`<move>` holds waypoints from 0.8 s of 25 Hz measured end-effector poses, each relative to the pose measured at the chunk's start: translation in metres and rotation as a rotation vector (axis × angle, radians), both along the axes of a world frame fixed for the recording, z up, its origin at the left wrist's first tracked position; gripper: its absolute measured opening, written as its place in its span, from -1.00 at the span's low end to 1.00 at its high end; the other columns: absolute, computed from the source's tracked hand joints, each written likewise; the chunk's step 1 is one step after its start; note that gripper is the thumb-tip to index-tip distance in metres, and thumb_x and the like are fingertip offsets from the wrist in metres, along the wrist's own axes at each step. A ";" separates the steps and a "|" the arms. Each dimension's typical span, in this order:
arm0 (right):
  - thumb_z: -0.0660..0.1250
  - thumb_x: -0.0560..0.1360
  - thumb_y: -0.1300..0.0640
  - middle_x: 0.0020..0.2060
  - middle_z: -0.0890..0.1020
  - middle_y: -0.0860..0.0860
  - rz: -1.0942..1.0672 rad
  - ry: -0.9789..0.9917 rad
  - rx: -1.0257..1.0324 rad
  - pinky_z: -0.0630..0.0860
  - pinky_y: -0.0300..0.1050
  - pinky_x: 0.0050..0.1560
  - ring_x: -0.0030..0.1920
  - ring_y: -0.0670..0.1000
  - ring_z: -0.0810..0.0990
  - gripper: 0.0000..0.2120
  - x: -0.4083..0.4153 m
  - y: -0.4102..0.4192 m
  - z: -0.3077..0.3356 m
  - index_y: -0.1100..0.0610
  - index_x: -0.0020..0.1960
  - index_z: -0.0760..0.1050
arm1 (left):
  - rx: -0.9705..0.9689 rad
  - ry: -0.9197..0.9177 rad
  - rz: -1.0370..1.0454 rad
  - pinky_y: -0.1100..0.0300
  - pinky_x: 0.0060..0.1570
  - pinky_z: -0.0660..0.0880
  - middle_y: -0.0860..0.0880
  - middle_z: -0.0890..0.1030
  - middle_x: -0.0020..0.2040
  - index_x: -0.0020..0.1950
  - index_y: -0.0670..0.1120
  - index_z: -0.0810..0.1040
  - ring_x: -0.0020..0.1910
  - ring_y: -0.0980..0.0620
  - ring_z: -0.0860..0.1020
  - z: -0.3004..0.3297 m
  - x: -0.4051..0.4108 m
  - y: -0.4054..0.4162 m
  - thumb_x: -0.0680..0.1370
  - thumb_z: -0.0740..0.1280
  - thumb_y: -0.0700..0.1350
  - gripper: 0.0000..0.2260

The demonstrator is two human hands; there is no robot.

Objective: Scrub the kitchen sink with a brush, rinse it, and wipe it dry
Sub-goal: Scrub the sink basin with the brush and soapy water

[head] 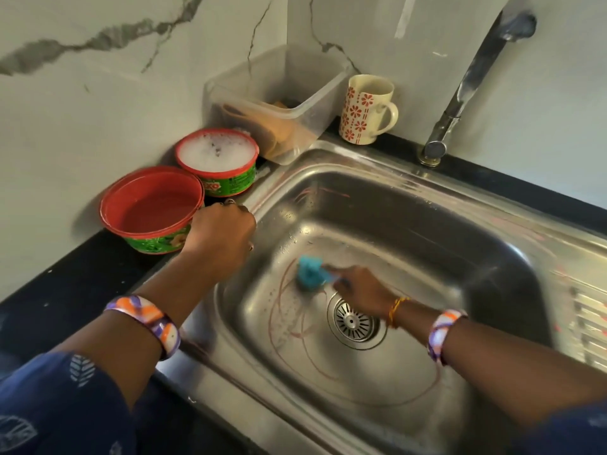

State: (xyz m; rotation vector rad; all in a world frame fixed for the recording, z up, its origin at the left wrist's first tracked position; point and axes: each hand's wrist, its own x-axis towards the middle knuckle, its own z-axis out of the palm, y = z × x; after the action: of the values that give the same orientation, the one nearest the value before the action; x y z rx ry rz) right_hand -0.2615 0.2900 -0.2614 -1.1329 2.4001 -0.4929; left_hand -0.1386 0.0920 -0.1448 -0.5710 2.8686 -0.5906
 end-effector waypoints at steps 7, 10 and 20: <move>0.14 0.57 0.12 0.20 0.59 0.14 -0.142 0.130 0.048 0.47 -0.13 0.10 0.10 0.13 0.60 -0.59 -0.032 -0.014 0.005 -0.03 0.41 0.36 | -0.015 -0.012 -0.008 0.13 -0.16 0.47 -0.09 0.55 0.15 0.25 -0.14 0.45 0.09 -0.07 0.57 -0.003 -0.001 0.000 0.56 0.27 0.06 -0.63; 0.15 0.58 0.21 0.30 0.51 0.15 -0.115 0.036 -0.015 0.34 -0.26 0.22 0.30 0.07 0.49 -0.61 -0.019 -0.037 0.005 0.08 0.40 0.39 | -0.025 -0.020 -0.011 0.12 -0.14 0.48 -0.10 0.56 0.15 0.27 -0.15 0.43 0.10 -0.08 0.57 0.000 -0.001 0.001 0.57 0.26 0.06 -0.62; 0.18 0.57 0.17 0.25 0.55 0.14 -0.128 0.065 -0.009 0.40 -0.17 0.18 0.24 0.16 0.53 -0.61 -0.023 -0.051 -0.003 0.05 0.39 0.39 | -0.009 -0.017 -0.032 0.11 -0.06 0.48 -0.10 0.55 0.17 0.27 -0.16 0.45 0.14 -0.10 0.55 0.004 -0.002 0.006 0.58 0.27 0.01 -0.66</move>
State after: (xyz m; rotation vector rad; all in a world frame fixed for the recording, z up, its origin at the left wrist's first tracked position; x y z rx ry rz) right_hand -0.2845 0.2387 -0.2645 -1.0171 2.5403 -0.5158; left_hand -0.1401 0.0982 -0.1409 -0.5206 2.8656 -0.6107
